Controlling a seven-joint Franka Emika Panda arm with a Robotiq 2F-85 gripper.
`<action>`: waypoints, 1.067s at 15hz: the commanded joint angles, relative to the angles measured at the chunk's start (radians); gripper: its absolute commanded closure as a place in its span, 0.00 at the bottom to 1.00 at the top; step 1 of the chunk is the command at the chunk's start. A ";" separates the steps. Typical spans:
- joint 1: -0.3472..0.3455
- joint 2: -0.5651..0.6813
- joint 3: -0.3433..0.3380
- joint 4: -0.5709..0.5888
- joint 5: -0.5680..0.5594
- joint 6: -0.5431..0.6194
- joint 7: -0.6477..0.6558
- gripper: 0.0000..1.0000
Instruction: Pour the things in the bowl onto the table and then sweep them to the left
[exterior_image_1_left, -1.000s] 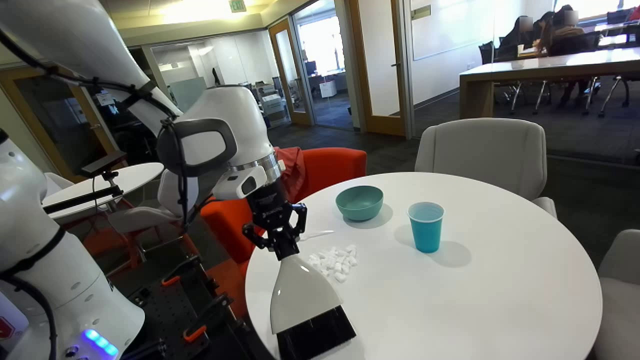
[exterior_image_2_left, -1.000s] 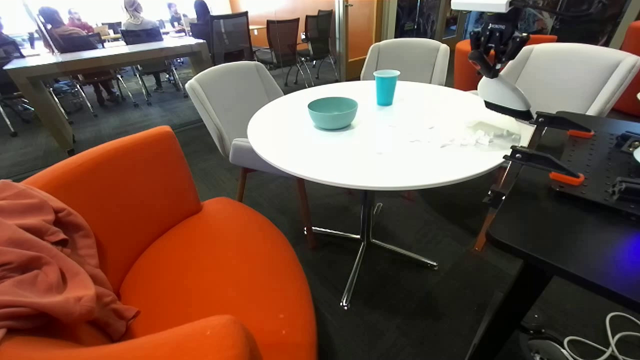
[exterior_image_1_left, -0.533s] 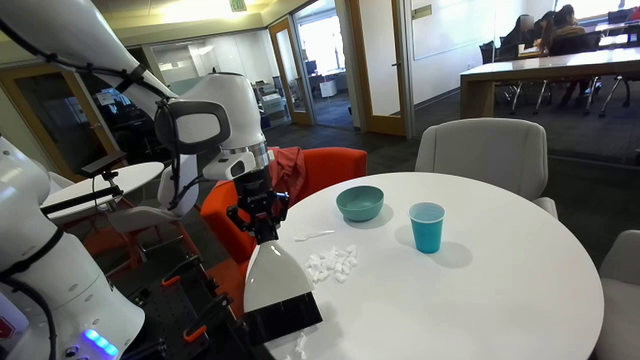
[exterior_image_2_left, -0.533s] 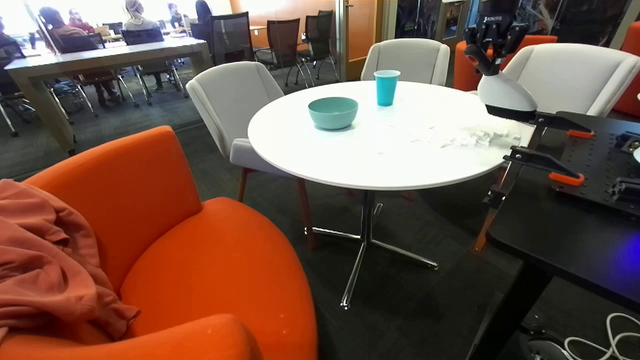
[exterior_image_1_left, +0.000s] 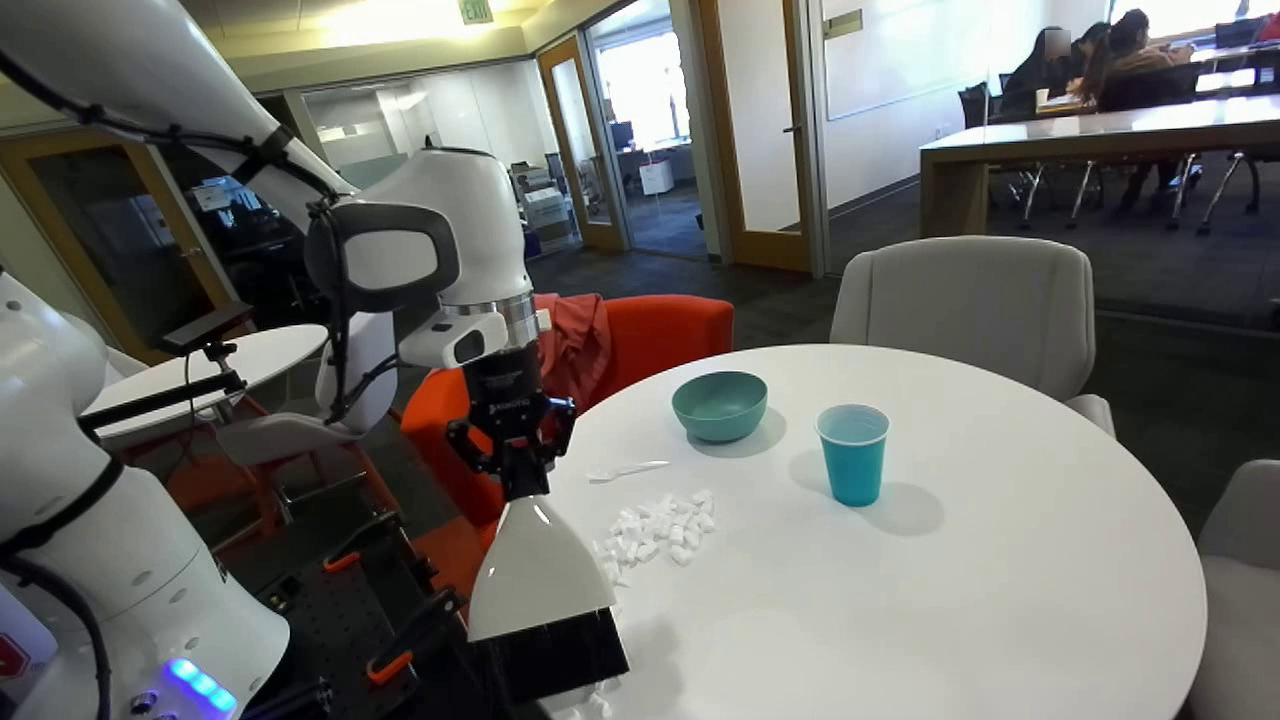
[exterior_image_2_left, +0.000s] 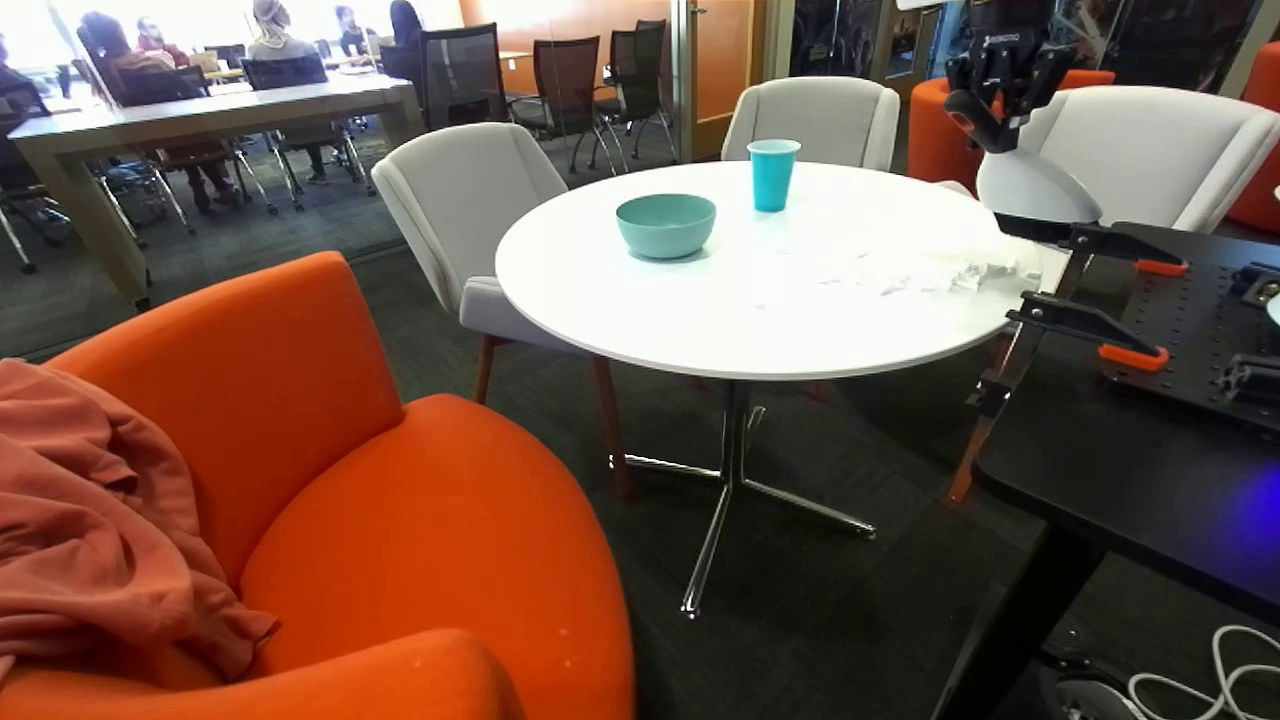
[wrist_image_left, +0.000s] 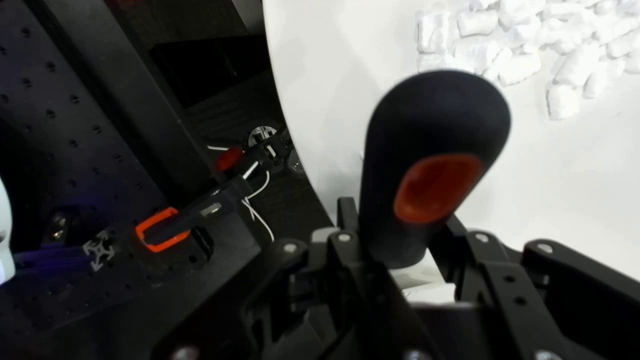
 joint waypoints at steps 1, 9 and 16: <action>-0.036 0.000 0.003 0.001 0.021 -0.013 0.000 0.87; -0.052 0.054 -0.006 0.010 0.043 0.043 -0.017 0.87; -0.025 0.131 -0.002 0.031 0.174 0.143 -0.057 0.87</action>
